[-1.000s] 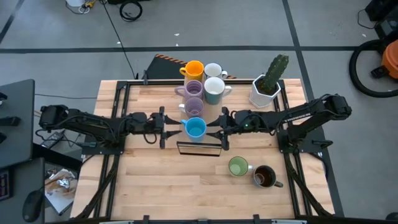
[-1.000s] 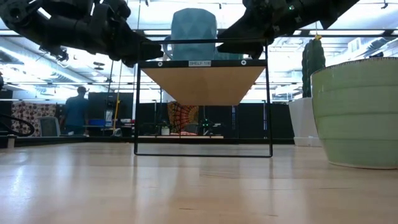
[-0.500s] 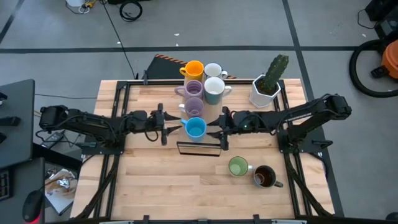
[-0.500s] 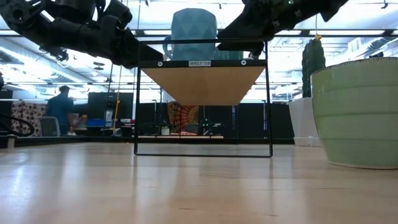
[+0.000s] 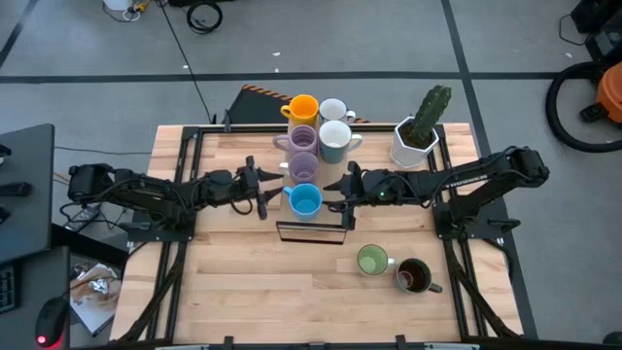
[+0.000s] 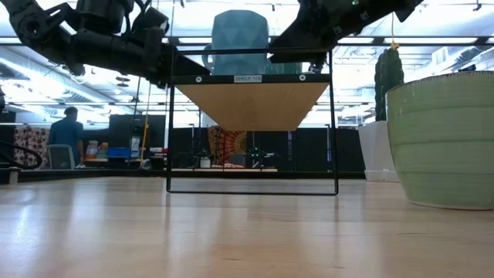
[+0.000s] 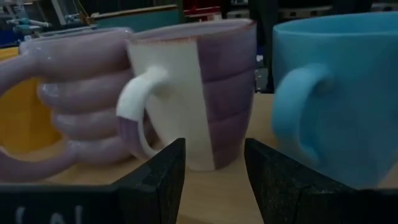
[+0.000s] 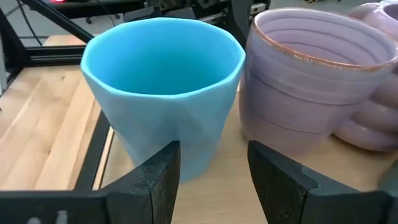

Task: Place coffee mugs
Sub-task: Put the light blue mug on the shelf aligned with the purple mug

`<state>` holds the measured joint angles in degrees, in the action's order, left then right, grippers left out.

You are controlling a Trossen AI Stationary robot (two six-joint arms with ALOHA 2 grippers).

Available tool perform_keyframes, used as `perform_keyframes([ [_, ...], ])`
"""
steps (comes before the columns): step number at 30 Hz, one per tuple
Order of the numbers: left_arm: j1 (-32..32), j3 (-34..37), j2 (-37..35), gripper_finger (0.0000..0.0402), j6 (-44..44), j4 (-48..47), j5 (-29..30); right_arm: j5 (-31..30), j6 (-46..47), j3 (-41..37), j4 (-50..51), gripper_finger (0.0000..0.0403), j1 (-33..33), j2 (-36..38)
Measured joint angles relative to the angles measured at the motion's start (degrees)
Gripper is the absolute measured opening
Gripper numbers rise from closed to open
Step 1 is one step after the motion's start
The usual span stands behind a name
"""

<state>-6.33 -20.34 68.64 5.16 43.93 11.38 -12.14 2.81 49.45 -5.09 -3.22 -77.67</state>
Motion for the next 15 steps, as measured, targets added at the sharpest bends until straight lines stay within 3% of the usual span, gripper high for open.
perform_keyframes([
  [15,0.17,0.00,0.00,0.0172,0.49,-1.17,-4.90,1.45,-1.27,0.00,-2.55,0.0194,-0.02,0.00],
])
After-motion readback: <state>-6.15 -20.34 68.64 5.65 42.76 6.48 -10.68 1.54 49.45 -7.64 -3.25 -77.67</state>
